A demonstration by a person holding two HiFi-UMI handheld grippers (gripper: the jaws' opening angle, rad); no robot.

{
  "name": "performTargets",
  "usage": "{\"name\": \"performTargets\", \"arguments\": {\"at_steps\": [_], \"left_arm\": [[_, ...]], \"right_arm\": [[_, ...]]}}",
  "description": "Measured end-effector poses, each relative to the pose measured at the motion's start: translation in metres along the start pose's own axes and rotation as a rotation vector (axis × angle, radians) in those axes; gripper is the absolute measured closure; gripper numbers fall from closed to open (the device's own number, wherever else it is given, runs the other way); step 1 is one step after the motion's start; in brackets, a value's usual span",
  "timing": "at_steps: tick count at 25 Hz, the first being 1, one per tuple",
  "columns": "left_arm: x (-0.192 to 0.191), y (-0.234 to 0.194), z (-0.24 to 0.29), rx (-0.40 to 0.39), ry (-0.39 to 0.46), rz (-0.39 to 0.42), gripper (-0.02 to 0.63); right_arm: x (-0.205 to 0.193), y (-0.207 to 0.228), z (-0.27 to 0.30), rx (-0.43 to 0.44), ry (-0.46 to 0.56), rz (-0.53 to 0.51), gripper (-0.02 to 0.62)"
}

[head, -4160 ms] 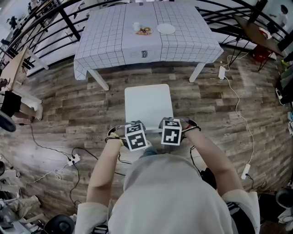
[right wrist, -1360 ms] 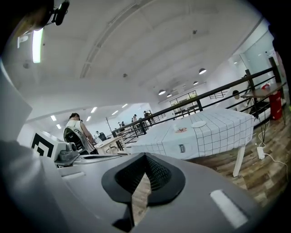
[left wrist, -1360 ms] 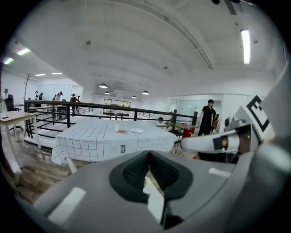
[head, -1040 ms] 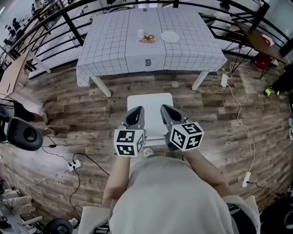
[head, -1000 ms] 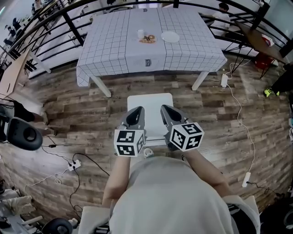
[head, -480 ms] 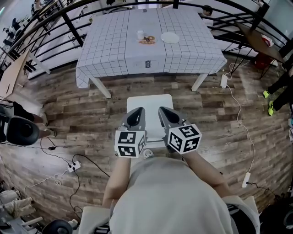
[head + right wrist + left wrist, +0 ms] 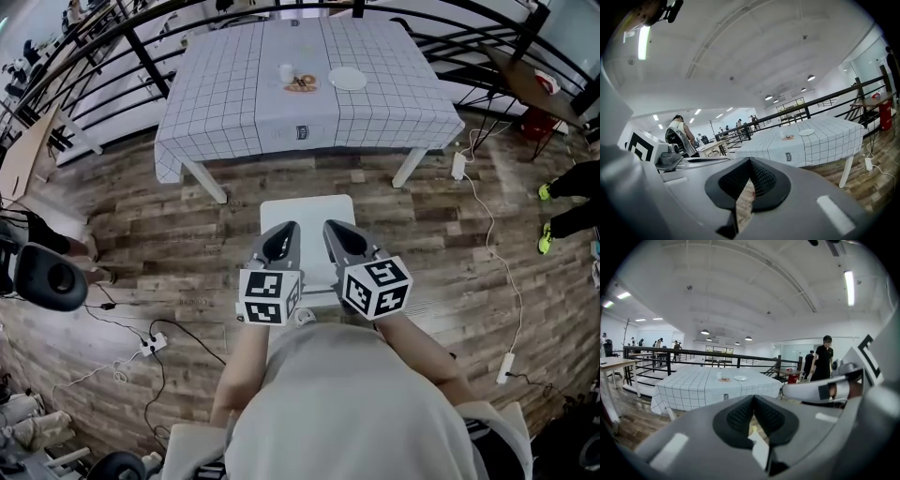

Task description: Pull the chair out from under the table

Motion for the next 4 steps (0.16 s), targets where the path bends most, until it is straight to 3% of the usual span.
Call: {"name": "performTargets", "arguments": {"at_steps": [4], "left_arm": [[0.0015,-0.0018,0.0018,-0.005,0.002,-0.001,0.595]], "right_arm": [[-0.0016,-0.0024,0.0022,-0.001,-0.006,-0.005,0.598]]}}
Point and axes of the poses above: the fingertips, and each gripper's own axes: z forward along the fingers, y to its right, x out of its top, the point moved 3 cm from there along -z, backward along the fingers, and after that the axes turned 15 degrees about y, right-handed, at the moved point
